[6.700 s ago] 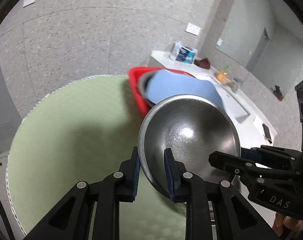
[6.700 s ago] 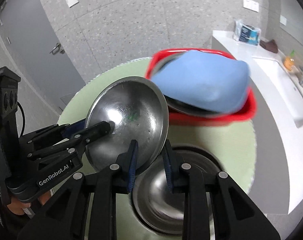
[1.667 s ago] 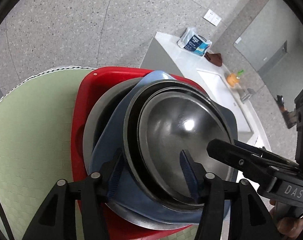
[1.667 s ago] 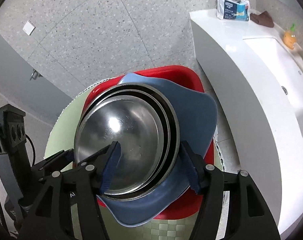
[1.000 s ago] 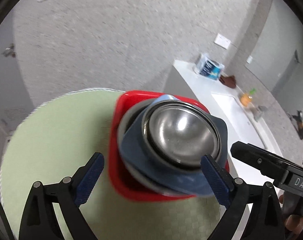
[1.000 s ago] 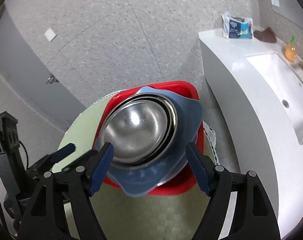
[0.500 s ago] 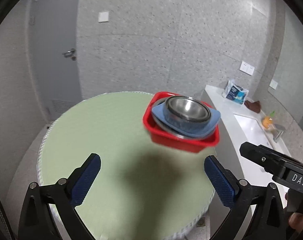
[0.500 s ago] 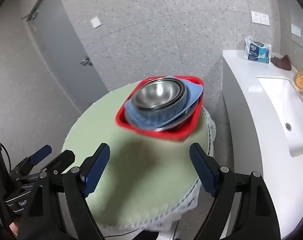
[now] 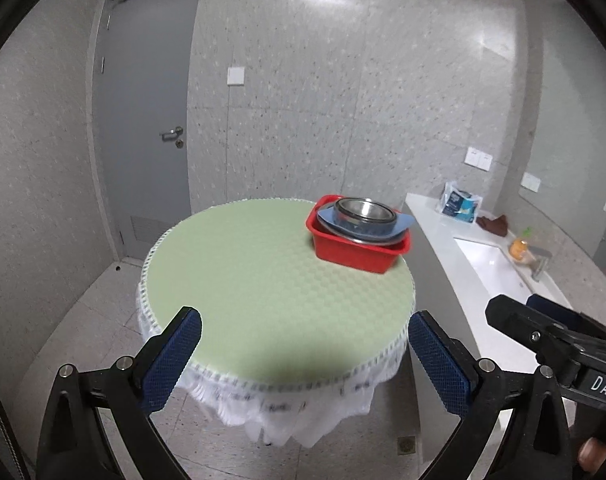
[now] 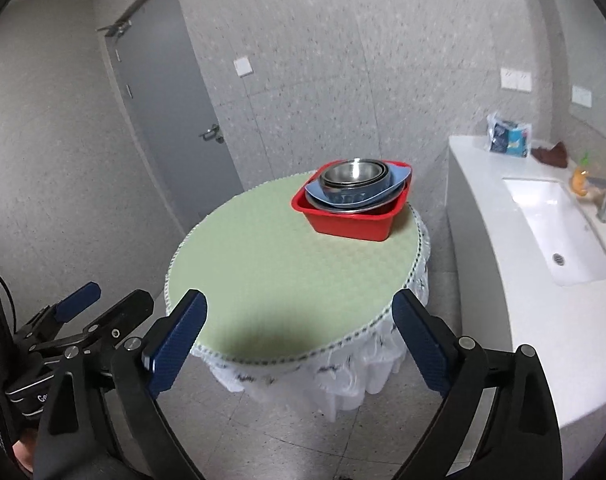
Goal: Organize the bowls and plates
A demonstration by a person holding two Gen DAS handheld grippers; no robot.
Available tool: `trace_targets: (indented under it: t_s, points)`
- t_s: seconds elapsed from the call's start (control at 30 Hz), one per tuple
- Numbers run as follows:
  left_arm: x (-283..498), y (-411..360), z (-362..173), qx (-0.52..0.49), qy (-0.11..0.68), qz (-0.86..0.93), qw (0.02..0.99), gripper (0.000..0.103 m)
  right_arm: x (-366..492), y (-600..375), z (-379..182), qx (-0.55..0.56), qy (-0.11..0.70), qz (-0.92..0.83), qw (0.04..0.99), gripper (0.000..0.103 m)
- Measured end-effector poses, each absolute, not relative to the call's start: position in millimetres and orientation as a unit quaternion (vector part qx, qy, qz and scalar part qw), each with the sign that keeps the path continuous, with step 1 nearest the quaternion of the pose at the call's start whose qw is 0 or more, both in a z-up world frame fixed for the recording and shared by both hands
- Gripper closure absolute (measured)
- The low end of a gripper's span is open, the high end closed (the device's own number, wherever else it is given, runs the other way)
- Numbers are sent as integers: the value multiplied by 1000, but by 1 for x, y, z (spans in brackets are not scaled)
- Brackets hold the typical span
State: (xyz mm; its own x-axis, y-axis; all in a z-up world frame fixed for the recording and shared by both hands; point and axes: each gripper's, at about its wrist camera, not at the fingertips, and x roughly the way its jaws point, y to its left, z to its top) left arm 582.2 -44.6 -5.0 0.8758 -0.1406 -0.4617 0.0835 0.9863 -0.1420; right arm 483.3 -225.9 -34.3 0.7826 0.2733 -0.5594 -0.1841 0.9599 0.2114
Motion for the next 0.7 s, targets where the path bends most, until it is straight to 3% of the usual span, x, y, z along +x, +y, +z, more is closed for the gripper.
trace_targets:
  t_s: [0.4,0.7]
  points:
    - [327,23,-43,-30,197,-37,979,1,287,-173,-45,74,256,89,960,1]
    - [192,38,-41,-24,175,-41,983,1,183,-155,-33,47,230,80,969,0]
